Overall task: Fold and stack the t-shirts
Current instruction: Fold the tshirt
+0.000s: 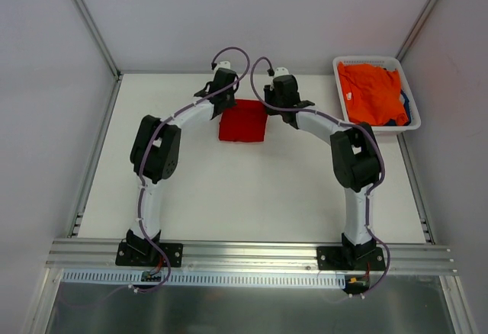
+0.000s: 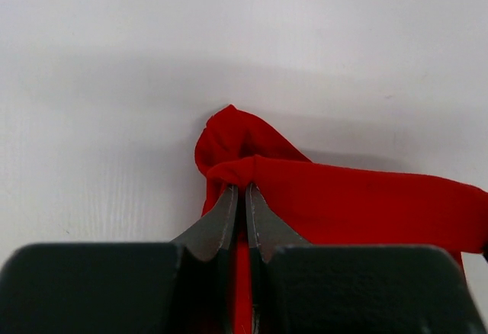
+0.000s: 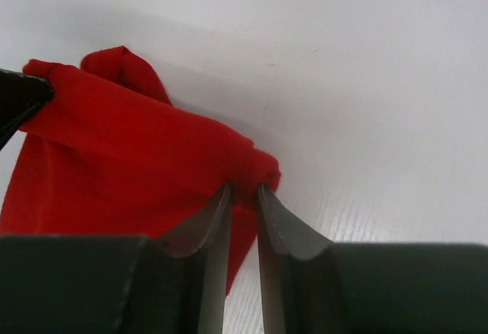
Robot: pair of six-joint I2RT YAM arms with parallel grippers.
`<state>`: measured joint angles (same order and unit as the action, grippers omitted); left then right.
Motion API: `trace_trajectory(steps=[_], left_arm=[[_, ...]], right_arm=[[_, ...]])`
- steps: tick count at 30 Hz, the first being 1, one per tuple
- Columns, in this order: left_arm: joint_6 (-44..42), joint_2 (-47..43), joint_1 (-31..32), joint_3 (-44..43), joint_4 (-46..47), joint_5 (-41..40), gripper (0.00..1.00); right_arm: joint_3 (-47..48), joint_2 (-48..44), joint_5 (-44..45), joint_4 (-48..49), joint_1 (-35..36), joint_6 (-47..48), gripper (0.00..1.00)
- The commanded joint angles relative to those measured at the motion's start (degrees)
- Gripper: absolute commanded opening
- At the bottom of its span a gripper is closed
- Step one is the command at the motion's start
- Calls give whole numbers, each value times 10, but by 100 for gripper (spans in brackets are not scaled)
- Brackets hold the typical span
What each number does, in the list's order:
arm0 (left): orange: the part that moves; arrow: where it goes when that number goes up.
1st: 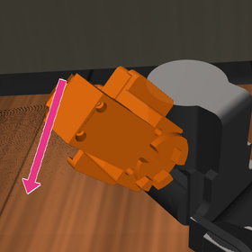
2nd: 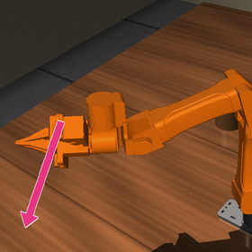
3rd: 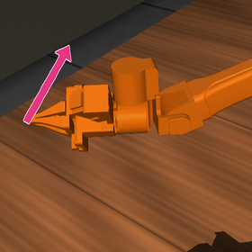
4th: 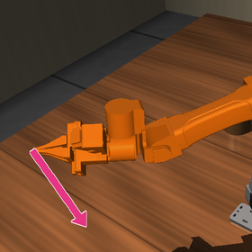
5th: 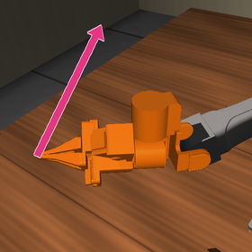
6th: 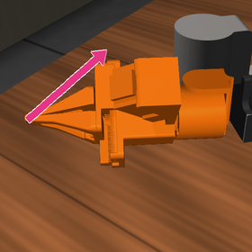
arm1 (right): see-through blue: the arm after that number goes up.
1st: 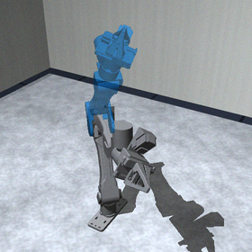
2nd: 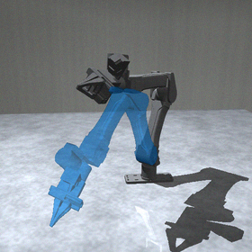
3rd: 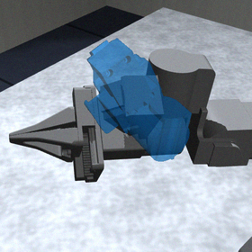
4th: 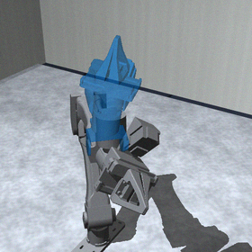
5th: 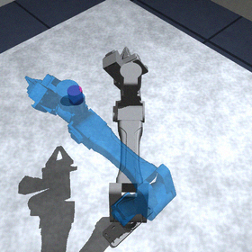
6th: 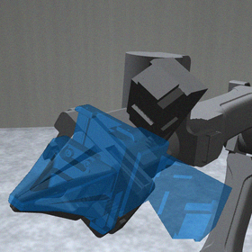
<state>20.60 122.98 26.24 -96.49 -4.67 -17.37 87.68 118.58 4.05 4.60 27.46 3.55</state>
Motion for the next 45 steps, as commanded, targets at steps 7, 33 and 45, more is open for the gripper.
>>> trace_trajectory(steps=[7,33,45], left_arm=[[-21,29,-41,-43,6,-34,60],[15,-284,9,173,7,-28,90],[66,-153,11,148,17,63,87]], right_arm=[[0,-5,27,-12,-22,-1,46],[-230,-167,20,47,-18,-55,45],[-255,-153,-8,109,-18,-50,44]])
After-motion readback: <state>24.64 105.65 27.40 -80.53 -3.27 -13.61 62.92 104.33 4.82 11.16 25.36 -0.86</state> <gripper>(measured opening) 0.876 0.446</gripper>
